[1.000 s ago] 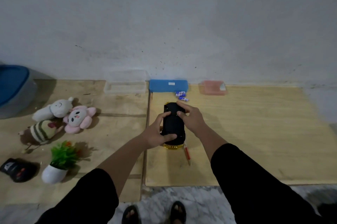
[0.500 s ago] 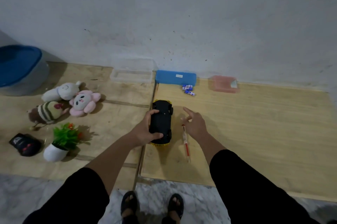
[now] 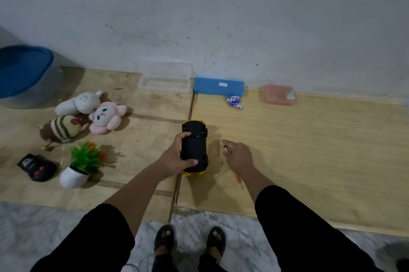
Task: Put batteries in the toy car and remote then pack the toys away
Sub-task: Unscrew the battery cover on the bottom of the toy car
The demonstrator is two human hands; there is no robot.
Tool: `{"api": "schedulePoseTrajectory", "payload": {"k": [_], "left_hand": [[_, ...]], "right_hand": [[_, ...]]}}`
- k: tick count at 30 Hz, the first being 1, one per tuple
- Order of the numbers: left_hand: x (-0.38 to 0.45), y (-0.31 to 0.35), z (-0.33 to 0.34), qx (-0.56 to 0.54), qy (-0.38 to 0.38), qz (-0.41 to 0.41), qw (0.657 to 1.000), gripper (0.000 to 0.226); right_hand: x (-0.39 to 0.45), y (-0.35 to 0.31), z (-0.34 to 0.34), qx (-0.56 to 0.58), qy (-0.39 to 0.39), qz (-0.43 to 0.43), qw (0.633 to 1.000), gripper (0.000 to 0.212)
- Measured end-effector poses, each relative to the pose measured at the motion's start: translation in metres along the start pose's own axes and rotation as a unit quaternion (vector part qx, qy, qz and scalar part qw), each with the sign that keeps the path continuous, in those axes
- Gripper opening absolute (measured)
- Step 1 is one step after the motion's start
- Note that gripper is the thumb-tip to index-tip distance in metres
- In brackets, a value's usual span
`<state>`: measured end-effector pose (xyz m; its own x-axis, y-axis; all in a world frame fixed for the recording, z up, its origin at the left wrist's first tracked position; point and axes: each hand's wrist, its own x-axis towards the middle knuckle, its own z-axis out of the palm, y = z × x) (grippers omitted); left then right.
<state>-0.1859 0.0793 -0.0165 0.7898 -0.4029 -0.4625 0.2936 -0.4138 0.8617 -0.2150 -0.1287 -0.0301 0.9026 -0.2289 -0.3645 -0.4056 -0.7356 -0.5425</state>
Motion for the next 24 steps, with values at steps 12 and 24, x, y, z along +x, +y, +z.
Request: {"api": "schedulePoseTrajectory", "payload": {"k": [12, 24], "left_hand": [[-0.002, 0.043, -0.017, 0.060, -0.058, 0.053, 0.995, 0.081], [-0.017, 0.058, -0.040, 0.120, -0.088, 0.094, 0.984, 0.088]], "right_hand": [[-0.010, -0.075, -0.090, 0.355, 0.179, 0.036, 0.917, 0.062], [-0.031, -0.139, -0.084, 0.427, 0.304, 0.019, 0.851, 0.054]]}}
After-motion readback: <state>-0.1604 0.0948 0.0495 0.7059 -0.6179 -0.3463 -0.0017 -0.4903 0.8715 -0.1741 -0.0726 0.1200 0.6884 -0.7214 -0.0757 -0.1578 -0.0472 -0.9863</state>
